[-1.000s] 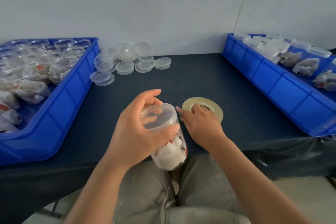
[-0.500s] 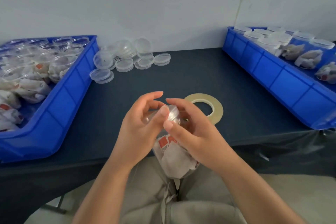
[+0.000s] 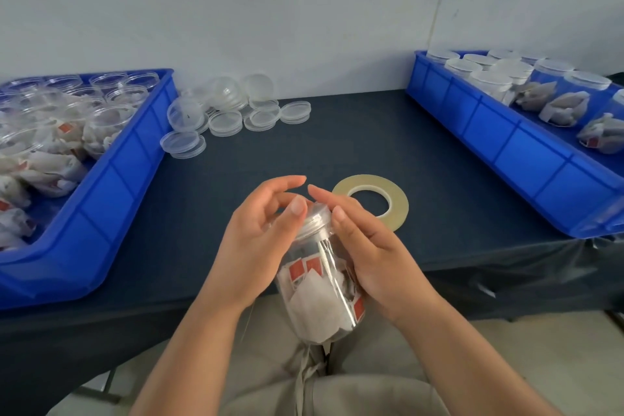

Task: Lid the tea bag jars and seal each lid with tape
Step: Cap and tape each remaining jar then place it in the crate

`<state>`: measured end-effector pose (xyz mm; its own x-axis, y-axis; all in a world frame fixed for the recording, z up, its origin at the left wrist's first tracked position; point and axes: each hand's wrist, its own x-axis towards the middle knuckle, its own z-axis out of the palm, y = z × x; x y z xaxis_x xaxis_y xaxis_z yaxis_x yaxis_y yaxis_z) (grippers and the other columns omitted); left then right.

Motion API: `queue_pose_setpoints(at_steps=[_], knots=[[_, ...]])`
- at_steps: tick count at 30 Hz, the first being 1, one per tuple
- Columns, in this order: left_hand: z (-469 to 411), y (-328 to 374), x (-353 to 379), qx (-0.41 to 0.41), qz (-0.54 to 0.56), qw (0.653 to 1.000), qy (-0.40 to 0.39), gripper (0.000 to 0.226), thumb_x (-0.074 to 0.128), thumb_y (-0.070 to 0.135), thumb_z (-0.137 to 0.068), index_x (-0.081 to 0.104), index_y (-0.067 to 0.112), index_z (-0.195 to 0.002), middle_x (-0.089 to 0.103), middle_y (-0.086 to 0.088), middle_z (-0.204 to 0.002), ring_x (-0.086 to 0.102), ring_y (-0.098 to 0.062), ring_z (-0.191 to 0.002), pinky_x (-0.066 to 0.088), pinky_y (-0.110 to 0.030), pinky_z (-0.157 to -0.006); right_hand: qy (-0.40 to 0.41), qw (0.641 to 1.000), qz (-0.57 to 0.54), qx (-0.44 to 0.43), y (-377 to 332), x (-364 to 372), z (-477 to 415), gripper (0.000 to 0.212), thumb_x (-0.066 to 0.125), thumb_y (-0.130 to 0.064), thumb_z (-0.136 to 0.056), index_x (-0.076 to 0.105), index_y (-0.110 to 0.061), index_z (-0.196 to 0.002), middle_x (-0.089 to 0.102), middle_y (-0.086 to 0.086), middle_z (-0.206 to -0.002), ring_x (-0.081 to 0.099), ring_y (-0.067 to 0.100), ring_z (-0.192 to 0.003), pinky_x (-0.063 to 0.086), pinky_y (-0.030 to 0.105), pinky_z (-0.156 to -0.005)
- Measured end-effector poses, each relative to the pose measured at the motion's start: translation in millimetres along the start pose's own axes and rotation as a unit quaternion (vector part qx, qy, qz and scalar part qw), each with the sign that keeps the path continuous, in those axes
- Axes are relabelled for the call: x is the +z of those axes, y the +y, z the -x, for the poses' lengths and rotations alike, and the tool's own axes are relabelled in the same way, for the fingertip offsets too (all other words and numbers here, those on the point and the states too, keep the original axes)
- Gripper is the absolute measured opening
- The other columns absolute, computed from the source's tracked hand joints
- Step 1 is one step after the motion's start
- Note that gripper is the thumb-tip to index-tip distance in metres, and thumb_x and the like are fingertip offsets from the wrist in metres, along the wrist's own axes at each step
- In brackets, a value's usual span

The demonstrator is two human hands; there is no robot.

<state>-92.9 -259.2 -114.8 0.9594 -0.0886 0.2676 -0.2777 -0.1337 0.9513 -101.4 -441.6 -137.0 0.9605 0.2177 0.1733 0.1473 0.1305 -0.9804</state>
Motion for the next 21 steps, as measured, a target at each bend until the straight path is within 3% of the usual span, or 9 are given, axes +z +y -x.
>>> queue_pose_setpoints(at_steps=[4, 6, 9, 12, 13, 15, 17, 21], knots=[[0.7, -0.8, 4.3, -0.022, 0.039, 0.999, 0.001, 0.066, 0.057, 0.085, -0.087, 0.069, 0.036, -0.128, 0.077, -0.004, -0.114, 0.076, -0.029, -0.105, 0.060, -0.060, -0.091, 0.012, 1.000, 0.027, -0.007, 1.7, 2.1, 0.9, 0.037, 0.049, -0.032, -0.111, 0.067, -0.027, -0.142, 0.067, 0.001, -0.135, 0.066, 0.028, -0.126, 0.052, 0.051, -0.111], [0.2, 0.5, 4.3, -0.009, 0.010, 1.000, 0.008, 0.057, 0.053, 0.078, -0.093, 0.070, 0.035, -0.126, 0.078, 0.000, -0.112, 0.076, -0.023, -0.105, 0.061, -0.052, -0.089, 0.000, 0.999, 0.027, -0.019, -0.1, 1.9, 0.7, 0.037, 0.056, -0.030, -0.108, 0.066, -0.024, -0.143, 0.066, 0.000, -0.132, 0.066, 0.028, -0.124, 0.054, 0.044, -0.108], [0.7, 0.1, 1.6, 0.009, -0.046, 0.999, 0.018, 0.051, 0.047, 0.072, -0.095, 0.068, 0.037, -0.126, 0.077, 0.009, -0.114, 0.074, -0.013, -0.108, 0.058, -0.035, -0.088, -0.017, 0.999, 0.032, -0.021, -4.3, 0.1, 0.6, 0.042, 0.058, -0.027, -0.104, 0.065, -0.021, -0.145, 0.066, 0.003, -0.130, 0.065, 0.027, -0.123, 0.053, 0.048, -0.109], [2.9, -0.9, -2.4, 0.036, -0.090, 0.995, 0.019, 0.058, 0.045, 0.080, -0.093, 0.064, 0.041, -0.131, 0.072, 0.014, -0.124, 0.069, -0.008, -0.119, 0.052, -0.027, -0.090, -0.038, 0.990, 0.126, -0.055, -8.6, -5.2, 0.6, 0.045, 0.068, -0.026, -0.103, 0.061, -0.013, -0.146, 0.069, 0.007, -0.121, 0.068, 0.019, -0.103, 0.057, 0.040, -0.093], [4.6, -1.2, -3.2, 0.048, -0.109, 0.993, 0.011, 0.060, 0.042, 0.083, -0.094, 0.062, 0.043, -0.134, 0.069, 0.016, -0.129, 0.066, -0.007, -0.123, 0.051, -0.027, -0.093, -0.057, 0.984, 0.156, -0.058, -10.5, -7.4, 0.6, 0.053, 0.076, -0.025, -0.098, 0.059, -0.011, -0.146, 0.069, 0.006, -0.122, 0.069, 0.018, -0.105, 0.056, 0.040, -0.092], [7.2, -1.6, -0.4, 0.072, -0.138, 0.988, -0.021, 0.058, 0.037, 0.082, -0.098, 0.057, 0.046, -0.140, 0.063, 0.020, -0.140, 0.060, -0.006, -0.131, 0.048, -0.032, -0.099, -0.100, 0.955, 0.267, -0.082, -15.4, -10.6, -0.1, 0.081, 0.092, -0.030, -0.083, 0.052, -0.014, -0.152, 0.063, -0.002, -0.141, 0.062, 0.015, -0.128, 0.052, 0.040, -0.105], [6.3, -4.8, 6.1, 0.078, -0.130, 0.987, -0.047, 0.058, 0.031, 0.080, -0.101, 0.054, 0.048, -0.144, 0.056, 0.022, -0.147, 0.055, -0.006, -0.137, 0.047, -0.035, -0.103, -0.135, 0.914, 0.362, -0.120, -20.1, -12.4, -1.9, 0.097, 0.098, -0.039, -0.075, 0.048, -0.022, -0.157, 0.049, -0.013, -0.155, 0.049, 0.006, -0.144, 0.045, 0.028, -0.113], [-6.4, -9.3, 5.6, 0.047, -0.065, 0.997, 0.012, 0.066, 0.028, 0.094, -0.091, 0.058, 0.057, -0.137, 0.043, 0.034, -0.152, 0.039, -0.001, -0.149, 0.040, -0.050, -0.119, -0.114, 0.897, 0.414, -0.107, -34.3, -27.5, -9.1, 0.085, 0.092, -0.051, -0.078, 0.056, -0.036, -0.153, 0.046, -0.021, -0.159, 0.045, -0.007, -0.141, 0.042, 0.026, -0.116]])
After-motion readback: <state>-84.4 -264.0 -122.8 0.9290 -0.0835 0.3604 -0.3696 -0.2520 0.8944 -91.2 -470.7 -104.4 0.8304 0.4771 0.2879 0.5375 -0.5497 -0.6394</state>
